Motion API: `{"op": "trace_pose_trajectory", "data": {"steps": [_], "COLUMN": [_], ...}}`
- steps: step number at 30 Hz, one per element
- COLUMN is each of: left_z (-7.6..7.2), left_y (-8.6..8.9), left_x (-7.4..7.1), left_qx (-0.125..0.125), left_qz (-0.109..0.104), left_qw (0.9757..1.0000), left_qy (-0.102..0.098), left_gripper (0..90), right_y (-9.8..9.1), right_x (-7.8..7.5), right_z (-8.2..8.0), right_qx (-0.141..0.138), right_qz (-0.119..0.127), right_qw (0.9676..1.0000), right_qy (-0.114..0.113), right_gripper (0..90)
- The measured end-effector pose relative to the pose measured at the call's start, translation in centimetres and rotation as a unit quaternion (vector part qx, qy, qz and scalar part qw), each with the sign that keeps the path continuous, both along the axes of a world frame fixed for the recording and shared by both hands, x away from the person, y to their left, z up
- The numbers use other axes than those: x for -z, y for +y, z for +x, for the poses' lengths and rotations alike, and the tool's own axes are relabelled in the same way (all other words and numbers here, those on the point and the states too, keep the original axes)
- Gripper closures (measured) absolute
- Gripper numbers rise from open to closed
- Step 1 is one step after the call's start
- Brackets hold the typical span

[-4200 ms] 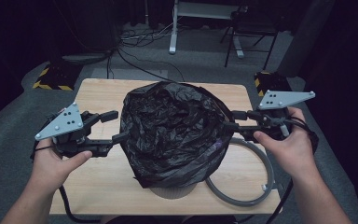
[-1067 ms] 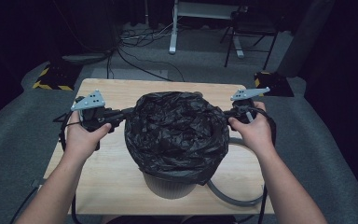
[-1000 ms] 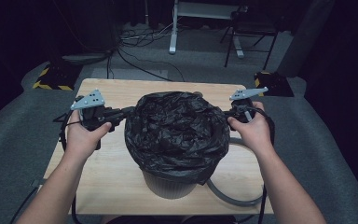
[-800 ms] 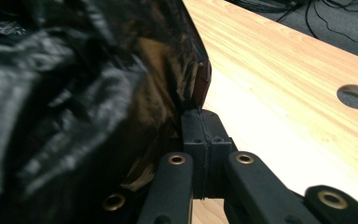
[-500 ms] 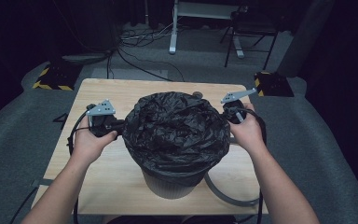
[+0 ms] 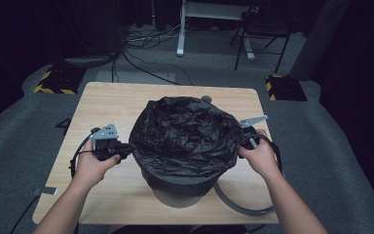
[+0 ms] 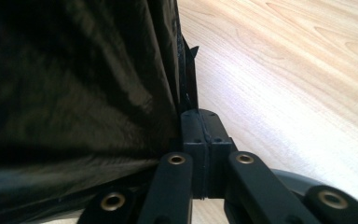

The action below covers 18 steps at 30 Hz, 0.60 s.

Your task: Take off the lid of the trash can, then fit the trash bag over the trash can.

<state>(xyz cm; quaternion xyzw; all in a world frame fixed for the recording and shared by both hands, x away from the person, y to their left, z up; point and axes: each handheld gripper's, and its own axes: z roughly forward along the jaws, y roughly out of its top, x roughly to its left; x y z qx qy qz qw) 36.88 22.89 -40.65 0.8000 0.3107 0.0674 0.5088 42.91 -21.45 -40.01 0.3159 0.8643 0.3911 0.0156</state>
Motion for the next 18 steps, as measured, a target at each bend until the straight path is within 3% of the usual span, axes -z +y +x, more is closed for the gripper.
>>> {"op": "trace_pose_trajectory", "data": {"steps": [1,2,3,5,8,12,18], "left_z": [-0.3,-0.7,-0.9,-1.6,-2.9,-5.3,-8.8], "left_y": [0.1,0.4,0.6,1.1,1.8,2.1,1.0], "left_x": [0.0,-0.1,-0.2,-0.7,-2.0,-3.8,-5.7], "left_qx": [-0.007,-0.025,-0.038,-0.054,-0.059,-0.055,-0.032], "left_qz": [0.004,0.009,0.000,-0.005,-0.004,-0.011,-0.015], "left_qw": [1.0000,0.9996,0.9992,0.9984,0.9975,0.9960,0.9946], "left_qy": [0.004,-0.007,-0.012,-0.015,-0.039,-0.069,-0.098], "left_gripper": [90.0,87.8,70.8,56.4,44.1,39.7,34.7], "right_y": [-0.1,-0.2,-0.5,-1.1,-2.2,-3.5,-3.9], "right_x": [0.1,0.1,-0.1,-0.6,-2.0,-4.6,-6.8], "right_z": [-0.2,-0.5,-1.0,-1.7,-3.3,-6.1,-10.1], "right_qx": [0.003,0.015,0.027,0.046,0.056,0.057,0.026], "right_qz": [0.005,0.005,0.000,-0.010,-0.008,0.016,0.039], "right_qw": [1.0000,0.9999,0.9993,0.9974,0.9944,0.9910,0.9904], "right_qy": [0.002,-0.006,-0.027,-0.054,-0.089,-0.120,-0.130], "right_gripper": [81.2,69.3,59.9,47.9,38.8,33.1,22.4]}}
